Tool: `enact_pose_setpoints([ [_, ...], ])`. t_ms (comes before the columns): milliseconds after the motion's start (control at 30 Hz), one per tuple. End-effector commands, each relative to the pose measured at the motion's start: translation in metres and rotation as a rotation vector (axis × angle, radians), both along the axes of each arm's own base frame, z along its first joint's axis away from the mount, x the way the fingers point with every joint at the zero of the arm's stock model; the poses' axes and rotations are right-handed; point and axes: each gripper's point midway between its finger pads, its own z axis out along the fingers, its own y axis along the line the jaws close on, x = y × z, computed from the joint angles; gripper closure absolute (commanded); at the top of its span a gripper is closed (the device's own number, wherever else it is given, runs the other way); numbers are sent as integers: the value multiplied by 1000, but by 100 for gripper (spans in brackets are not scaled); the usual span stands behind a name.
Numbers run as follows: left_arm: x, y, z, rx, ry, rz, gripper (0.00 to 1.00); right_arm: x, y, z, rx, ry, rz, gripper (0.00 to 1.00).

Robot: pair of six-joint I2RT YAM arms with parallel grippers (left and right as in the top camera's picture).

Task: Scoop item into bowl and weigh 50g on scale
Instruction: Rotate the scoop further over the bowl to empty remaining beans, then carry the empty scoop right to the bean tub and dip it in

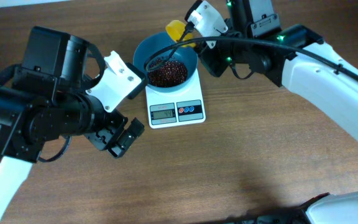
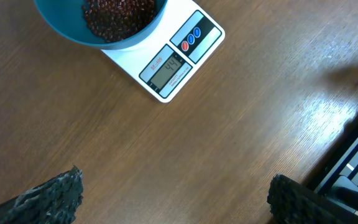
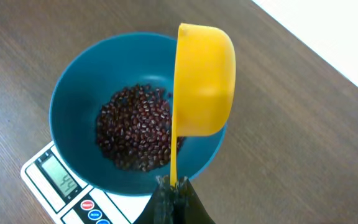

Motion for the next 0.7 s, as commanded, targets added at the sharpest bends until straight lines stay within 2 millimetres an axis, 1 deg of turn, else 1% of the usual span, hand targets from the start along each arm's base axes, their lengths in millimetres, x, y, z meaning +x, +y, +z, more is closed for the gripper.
enact_pose_setpoints([
  [0, -1, -3, 7, -24, -9, 2, 1, -4, 0, 6, -8, 10, -1, 96],
  [100, -1, -3, 7, -24, -9, 2, 1, 0, 2, 11, 2, -16, -1, 96],
  [200, -1, -3, 7, -24, -9, 2, 1, 5, 3, 29, 24, -74, -2, 96],
  [233, -1, -3, 7, -24, -9, 2, 1, 5, 2, 37, 31, -92, -5, 96],
  [267, -1, -3, 7, -24, -9, 2, 1, 8, -7, 58, 44, -139, -28, 96],
  [300, -1, -3, 7, -24, -9, 2, 1, 10, -15, 66, 43, -160, -52, 96],
  [333, -1, -3, 7, -24, -9, 2, 1, 14, -35, 75, 23, -189, -113, 96],
  [367, -1, -3, 7, -24, -9, 2, 1, 17, -55, 80, -6, -205, -177, 96],
  [400, -1, -3, 7, -24, -9, 2, 1, 19, -85, 84, -50, -214, -268, 96],
  [433, -1, -3, 7, -24, -9, 2, 1, 19, -124, 81, -115, -199, -385, 96],
  [467, -1, -3, 7, -24, -9, 2, 1, 15, -162, 74, -175, -163, -491, 96],
  [533, -1, -3, 7, -24, -9, 2, 1, -2, -217, 53, -241, -48, -622, 96],
  [567, -1, -3, 7, -24, -9, 2, 1, -9, -233, 46, -252, -9, -658, 96],
  [600, -1, -3, 7, -24, -9, 2, 1, -21, -260, 34, -268, 62, -721, 96],
  [633, -1, -3, 7, -24, -9, 2, 1, -27, -273, 27, -273, 99, -753, 96],
  [667, -1, -3, 7, -24, -9, 2, 1, -30, -279, 23, -269, 120, -770, 96],
])
